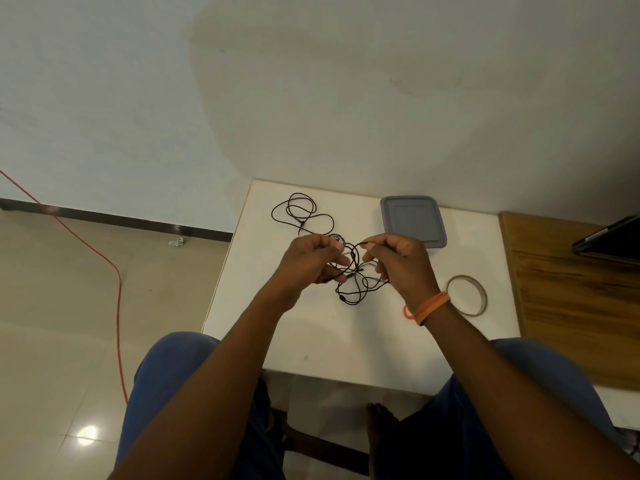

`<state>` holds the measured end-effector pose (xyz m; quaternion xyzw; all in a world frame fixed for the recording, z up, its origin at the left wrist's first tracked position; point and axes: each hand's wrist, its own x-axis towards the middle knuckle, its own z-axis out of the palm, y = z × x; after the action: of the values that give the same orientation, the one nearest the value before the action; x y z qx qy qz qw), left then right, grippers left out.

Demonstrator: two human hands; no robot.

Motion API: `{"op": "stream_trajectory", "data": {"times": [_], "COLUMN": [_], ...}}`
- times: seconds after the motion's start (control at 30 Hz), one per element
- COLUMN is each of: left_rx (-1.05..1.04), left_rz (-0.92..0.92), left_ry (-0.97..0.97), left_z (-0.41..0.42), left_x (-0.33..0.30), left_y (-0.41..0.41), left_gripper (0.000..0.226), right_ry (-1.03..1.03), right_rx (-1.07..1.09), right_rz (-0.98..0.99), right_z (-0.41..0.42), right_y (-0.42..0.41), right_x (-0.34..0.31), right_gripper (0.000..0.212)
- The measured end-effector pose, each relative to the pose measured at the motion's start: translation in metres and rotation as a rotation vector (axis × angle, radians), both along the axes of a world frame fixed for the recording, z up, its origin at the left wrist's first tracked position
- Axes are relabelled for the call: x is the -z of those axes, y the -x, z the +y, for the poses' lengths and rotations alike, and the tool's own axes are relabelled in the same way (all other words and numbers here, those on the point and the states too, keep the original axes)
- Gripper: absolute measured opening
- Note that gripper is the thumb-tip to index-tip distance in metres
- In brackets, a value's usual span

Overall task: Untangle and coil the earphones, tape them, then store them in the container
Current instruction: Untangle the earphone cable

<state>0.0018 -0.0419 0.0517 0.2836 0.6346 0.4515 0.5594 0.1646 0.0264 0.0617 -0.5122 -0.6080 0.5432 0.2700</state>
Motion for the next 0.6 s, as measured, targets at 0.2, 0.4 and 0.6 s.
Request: {"op": "stream_trajectory", "data": {"times": [0.2,0.4,0.6], "left_rx": [-0.009,0.025,0.011], "left_rz": [-0.114,-0.075,-0.093], "left_ry": [0.079,0.061,0.002], "left_z": [0.0000,-0.0006,-0.0027], "left_x": [-0.0028,-0.0016,0.0021], "left_y": [-0.0014,-0.0069,-0.0062], "left_gripper": [0.030,0.023,0.017], "right_ry": [0.133,0.200,0.232], "right_rx": [-0.017,-0.011,0.004], "right_rz": [0.111,0.160,0.175], "right_z": [-0.0022,-0.0038,-0.0042], "right_y": [0.0015,0.0032,0.0034], "right_x": [-0.0045,-0.0043,-0.0014], "right_gripper": [0.016,0.015,0.017]}}
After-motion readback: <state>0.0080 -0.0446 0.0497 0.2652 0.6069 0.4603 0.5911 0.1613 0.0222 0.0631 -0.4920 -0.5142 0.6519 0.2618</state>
